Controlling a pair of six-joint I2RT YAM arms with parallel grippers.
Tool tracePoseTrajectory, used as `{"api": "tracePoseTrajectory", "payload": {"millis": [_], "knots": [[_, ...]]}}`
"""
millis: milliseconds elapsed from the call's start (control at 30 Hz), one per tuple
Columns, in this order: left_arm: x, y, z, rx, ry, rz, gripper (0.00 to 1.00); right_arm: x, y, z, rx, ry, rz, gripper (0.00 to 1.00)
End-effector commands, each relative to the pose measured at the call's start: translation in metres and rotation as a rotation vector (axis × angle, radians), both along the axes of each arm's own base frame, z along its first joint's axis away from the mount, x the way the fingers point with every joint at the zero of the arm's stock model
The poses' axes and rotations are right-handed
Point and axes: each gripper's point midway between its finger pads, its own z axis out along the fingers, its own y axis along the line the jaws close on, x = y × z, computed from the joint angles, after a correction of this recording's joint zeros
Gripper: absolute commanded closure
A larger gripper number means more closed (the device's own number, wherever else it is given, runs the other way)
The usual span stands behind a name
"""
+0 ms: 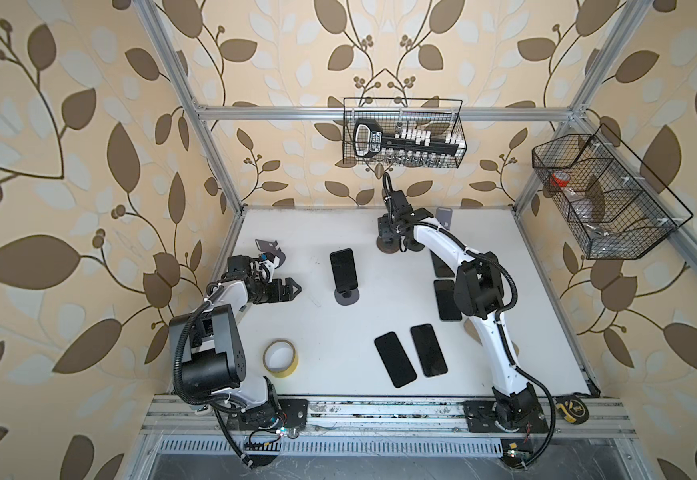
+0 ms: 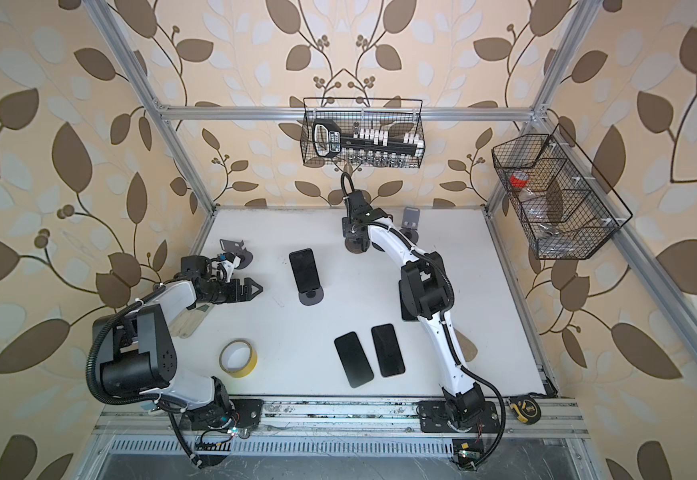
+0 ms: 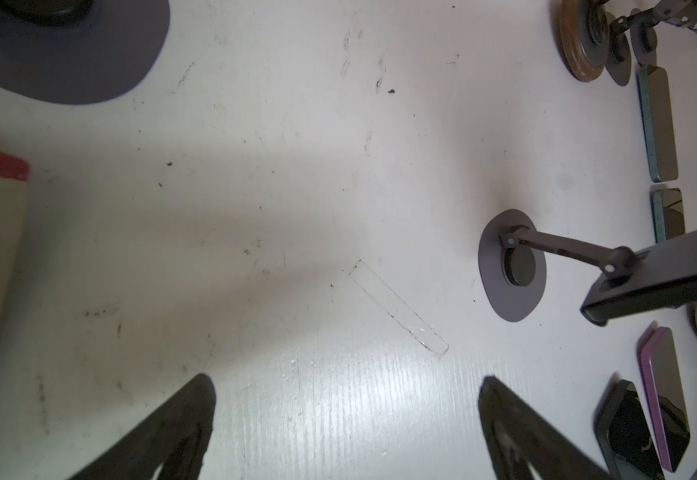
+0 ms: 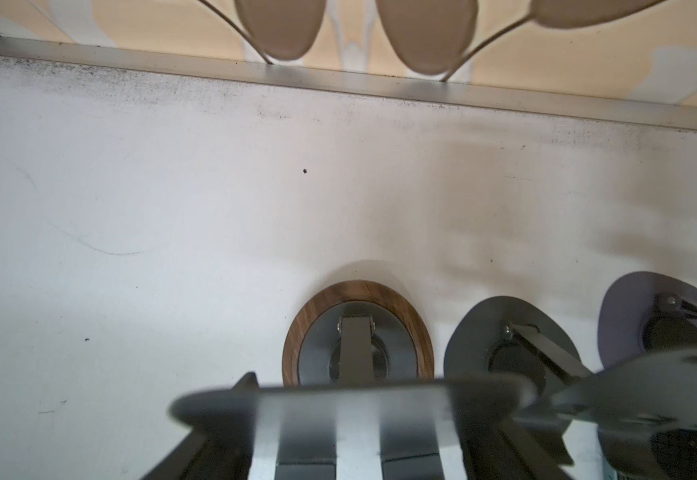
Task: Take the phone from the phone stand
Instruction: 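Carry the gray stand toward the far wall, set it down, open right gripper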
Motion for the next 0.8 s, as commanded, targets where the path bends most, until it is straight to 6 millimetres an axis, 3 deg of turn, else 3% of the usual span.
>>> {"api": "tracePoseTrajectory", "payload": {"millis": [0, 233, 400, 767], "knots": [[0.005, 0.002, 0.012, -0.009, -0.038, -0.012, 0.01, 0.007, 0.003, 0.011, 0.009, -0.025, 0.027, 0.26], [0.005, 0.002, 0.015, -0.003, -0.050, -0.015, 0.01, 0.001, -0.001, 0.007, -0.018, -0.004, 0.038, 0.22], [0.004, 0.001, 0.014, -0.012, -0.043, -0.019, 0.01, -0.003, 0.000, 0.031, 0.004, -0.024, 0.052, 0.18], [0.004, -0.001, 0.016, -0.015, -0.051, -0.028, 0.01, -0.047, 0.006, 0.077, 0.060, -0.042, 0.087, 0.13]]}}
